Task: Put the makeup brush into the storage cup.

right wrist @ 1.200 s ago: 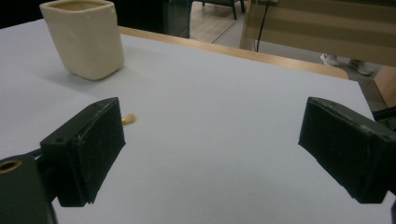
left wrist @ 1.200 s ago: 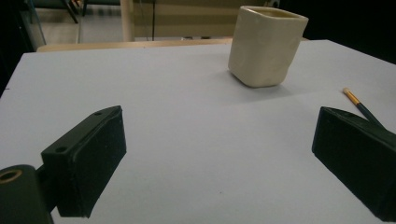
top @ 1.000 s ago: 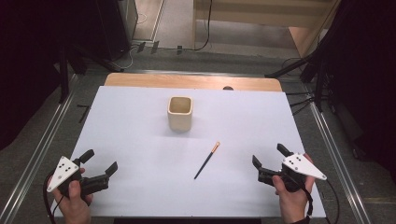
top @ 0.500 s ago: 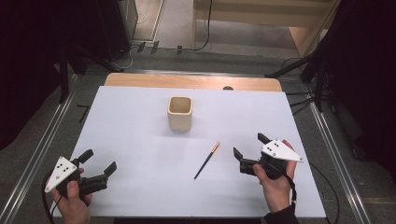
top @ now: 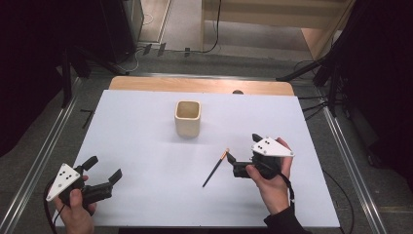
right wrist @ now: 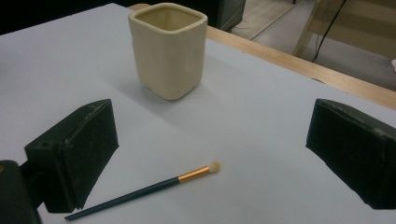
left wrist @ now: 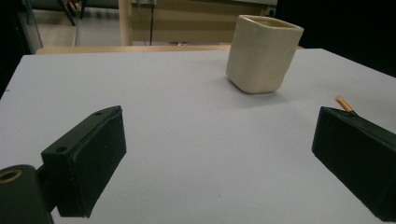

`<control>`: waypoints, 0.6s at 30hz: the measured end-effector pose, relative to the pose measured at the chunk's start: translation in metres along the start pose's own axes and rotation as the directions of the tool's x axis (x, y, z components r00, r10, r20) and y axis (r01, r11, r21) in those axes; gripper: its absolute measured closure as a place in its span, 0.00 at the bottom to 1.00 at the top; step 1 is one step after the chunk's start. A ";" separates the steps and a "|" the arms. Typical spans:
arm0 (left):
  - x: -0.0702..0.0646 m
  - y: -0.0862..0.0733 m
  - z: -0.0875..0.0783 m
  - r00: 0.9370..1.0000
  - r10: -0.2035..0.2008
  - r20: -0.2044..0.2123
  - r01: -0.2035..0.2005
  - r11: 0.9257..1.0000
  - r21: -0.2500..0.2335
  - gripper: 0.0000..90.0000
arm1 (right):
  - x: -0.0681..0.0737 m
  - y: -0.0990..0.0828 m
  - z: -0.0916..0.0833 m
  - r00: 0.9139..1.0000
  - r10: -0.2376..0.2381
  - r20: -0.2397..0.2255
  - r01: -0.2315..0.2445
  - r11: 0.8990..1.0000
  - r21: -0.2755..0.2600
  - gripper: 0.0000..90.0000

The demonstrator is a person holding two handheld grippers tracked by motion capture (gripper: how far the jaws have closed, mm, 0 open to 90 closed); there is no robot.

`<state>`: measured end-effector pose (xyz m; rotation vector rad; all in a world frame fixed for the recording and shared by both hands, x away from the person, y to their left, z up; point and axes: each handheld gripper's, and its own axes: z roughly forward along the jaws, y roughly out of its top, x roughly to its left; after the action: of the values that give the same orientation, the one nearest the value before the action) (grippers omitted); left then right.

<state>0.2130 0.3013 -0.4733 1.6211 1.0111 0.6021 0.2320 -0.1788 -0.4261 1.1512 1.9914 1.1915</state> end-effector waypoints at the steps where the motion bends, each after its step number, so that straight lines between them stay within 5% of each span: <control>1: 0.000 0.000 0.000 1.000 0.000 0.001 0.000 1.000 0.000 0.04 | 0.001 0.002 0.002 1.000 -0.005 0.000 0.005 1.000 0.003 0.01; 18: -0.001 0.000 0.001 1.000 0.000 0.011 0.000 1.000 0.002 0.04 | 0.014 0.015 0.026 0.998 -0.031 -0.063 0.040 0.990 0.137 0.00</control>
<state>0.2131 0.3001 -0.4732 1.6250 1.0036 0.5914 0.2514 -0.1517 -0.4252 1.1534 2.1605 1.0975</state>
